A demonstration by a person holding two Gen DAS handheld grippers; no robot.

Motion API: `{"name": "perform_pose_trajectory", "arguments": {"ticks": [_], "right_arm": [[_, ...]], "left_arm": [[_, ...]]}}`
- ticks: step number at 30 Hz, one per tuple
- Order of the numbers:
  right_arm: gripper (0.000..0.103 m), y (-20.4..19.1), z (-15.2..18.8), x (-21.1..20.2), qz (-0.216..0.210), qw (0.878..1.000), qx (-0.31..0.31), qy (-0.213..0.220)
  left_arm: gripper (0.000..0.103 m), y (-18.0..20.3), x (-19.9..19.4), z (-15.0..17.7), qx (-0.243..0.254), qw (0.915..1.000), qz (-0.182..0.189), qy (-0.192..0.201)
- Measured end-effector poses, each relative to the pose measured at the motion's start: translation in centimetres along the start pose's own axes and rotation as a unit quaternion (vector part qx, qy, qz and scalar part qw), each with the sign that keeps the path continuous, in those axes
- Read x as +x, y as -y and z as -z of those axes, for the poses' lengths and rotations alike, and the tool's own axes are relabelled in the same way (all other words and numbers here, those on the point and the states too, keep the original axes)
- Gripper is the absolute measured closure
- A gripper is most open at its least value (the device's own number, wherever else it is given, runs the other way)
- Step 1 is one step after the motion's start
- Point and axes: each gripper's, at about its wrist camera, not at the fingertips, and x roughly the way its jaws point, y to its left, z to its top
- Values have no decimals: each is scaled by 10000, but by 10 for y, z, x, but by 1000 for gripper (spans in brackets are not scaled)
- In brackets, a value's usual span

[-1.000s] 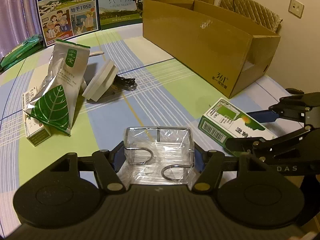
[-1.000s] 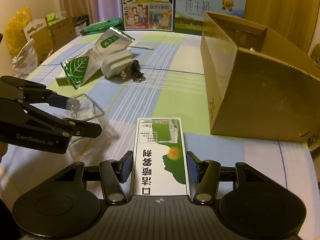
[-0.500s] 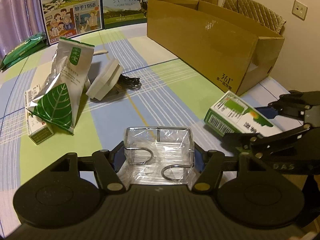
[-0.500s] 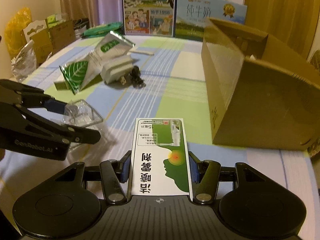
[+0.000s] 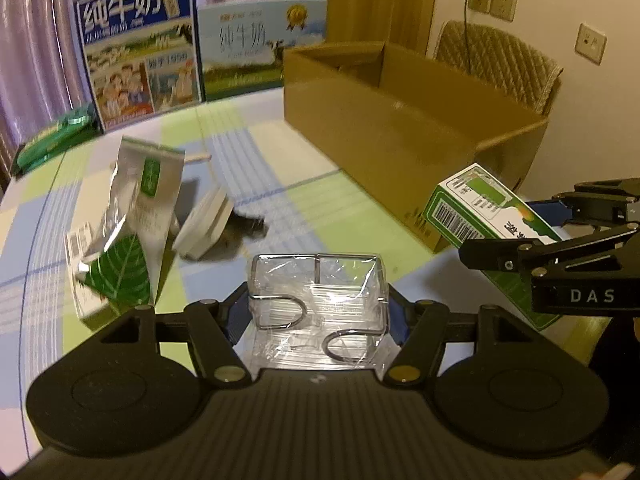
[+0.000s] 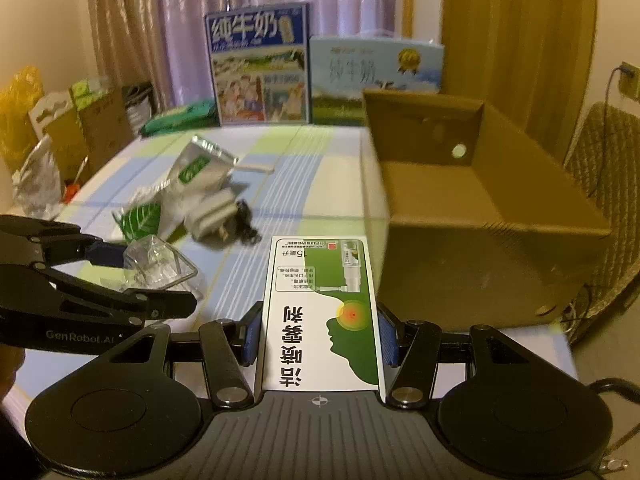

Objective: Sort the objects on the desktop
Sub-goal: 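Carry both items into the cardboard box and open both tools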

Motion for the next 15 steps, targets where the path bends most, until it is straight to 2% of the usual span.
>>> {"name": "perform_pose_trajectory", "arguments": {"ticks": [8,15], "right_arm": [[50,22,-23,-28,66,9995,107,298],[50,59,-44,-46,243,9974,267,625]], "left_arm": [[41,30,-19,-30,174,9996,65,196],[41,56,-22,-61,226,9993,149,258]]}}
